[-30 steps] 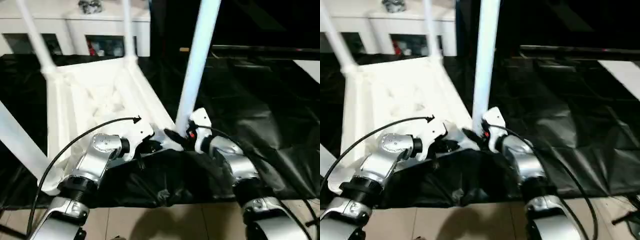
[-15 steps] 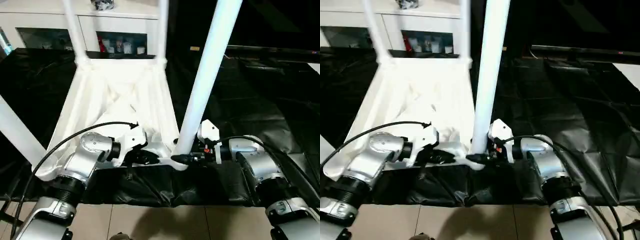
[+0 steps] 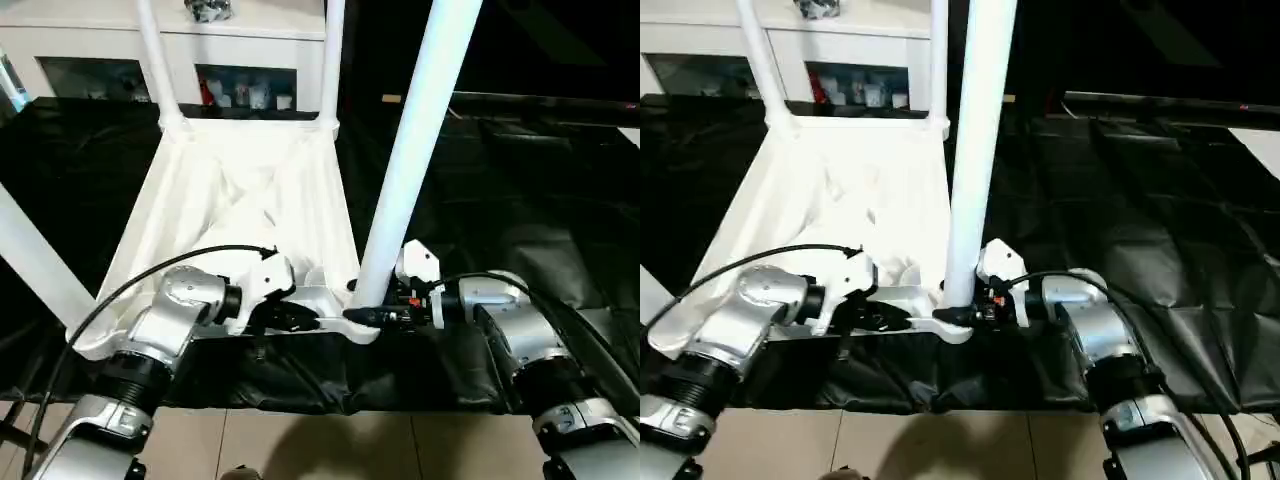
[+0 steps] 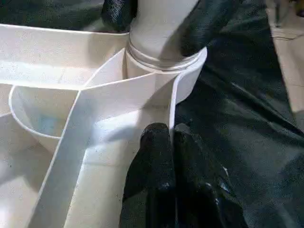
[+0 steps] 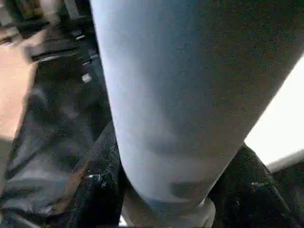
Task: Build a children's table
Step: Rotate leg to tighten
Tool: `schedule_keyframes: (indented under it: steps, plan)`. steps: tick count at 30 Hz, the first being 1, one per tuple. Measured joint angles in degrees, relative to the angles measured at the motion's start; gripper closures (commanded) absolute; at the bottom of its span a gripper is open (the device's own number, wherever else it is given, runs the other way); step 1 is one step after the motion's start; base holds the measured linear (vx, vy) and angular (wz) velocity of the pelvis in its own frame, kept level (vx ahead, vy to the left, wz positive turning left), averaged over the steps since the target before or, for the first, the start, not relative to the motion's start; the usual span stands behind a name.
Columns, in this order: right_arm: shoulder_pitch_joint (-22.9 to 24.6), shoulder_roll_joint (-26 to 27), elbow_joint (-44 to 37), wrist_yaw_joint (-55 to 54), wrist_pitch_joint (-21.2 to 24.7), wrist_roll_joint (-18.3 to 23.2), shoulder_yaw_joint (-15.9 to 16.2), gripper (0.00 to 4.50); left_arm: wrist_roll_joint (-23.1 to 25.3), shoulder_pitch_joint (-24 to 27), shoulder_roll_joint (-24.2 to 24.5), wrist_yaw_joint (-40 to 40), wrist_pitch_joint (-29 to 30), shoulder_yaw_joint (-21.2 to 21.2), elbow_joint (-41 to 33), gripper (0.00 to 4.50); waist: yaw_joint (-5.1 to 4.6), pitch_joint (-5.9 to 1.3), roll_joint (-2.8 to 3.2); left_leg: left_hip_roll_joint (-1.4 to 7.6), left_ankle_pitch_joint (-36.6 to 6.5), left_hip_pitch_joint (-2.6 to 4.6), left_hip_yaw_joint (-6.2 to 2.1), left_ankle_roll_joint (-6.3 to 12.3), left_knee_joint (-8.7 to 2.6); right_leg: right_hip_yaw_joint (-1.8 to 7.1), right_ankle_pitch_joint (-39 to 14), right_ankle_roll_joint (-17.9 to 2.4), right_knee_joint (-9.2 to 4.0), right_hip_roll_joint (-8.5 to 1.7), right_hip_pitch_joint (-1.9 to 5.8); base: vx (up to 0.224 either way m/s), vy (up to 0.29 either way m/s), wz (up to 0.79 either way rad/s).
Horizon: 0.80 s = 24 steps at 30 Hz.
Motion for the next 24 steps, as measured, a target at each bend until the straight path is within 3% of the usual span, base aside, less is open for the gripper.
schedule_keyframes:
  steps: [4,6,13,14,20,24]
  plan:
    - [-3.0,5.3,5.7,-14.3,0.8,-1.7,-2.9,2.53,2.3,-0.5,-3.5,8.7,1.9,1.4,1.3,4.50,-1.62,-0.05,0.10,-0.01,0.1,0.45,0.00,-0.11,-0.03,0.01,-0.1,0.2,-0.17,-0.01,0.29,0.000,0.000,0.00]
    - [-4.1,7.3,7.8,-20.2,1.1,-2.4,-3.4,2.54,2.8,-1.0,-4.6,11.4,2.3,1.8,2.5,4.50,-1.97,-0.05,0.10,-0.01,0.1,0.96,-0.02,-0.11,-0.11,0.00,-0.1,0.3,-0.33,-0.01,0.64,0.000,0.000,0.00]
    - [-6.0,11.2,11.0,-28.5,0.7,-3.8,-4.8,2.54,3.7,-1.4,-5.4,14.1,2.8,2.5,3.4,4.50,-2.81,-0.09,-0.06,-0.04,0.1,0.96,-0.03,-0.11,-0.28,0.02,-0.2,0.3,-0.43,-0.01,0.67,0.000,0.000,0.00]
    - [-6.0,11.3,11.2,-28.6,0.5,-3.8,-4.8,1.99,3.8,-1.4,-5.4,14.1,2.8,2.6,3.4,4.50,-2.81,-0.10,-0.10,-0.04,0.1,0.97,-0.03,-0.11,-0.30,0.01,-0.2,0.3,-0.43,-0.01,0.67,0.000,0.000,0.00]
    - [-6.6,11.7,11.3,-25.2,0.5,-3.1,-4.9,1.39,3.0,-1.4,-3.3,10.9,2.0,2.8,3.0,4.50,-3.10,0.03,-0.31,-0.03,0.0,0.95,-0.05,-0.11,-0.41,0.00,-0.2,0.3,-0.43,0.00,0.51,0.000,0.000,0.00]
    - [-5.3,10.5,9.5,-18.6,-0.1,-2.4,-4.0,1.01,1.9,-1.1,-1.1,6.4,1.2,2.9,1.9,4.50,-2.71,0.06,-0.32,-0.04,0.0,0.76,-0.03,-0.13,-0.56,0.00,-0.1,0.2,-0.40,0.02,0.09,0.000,0.000,0.00]
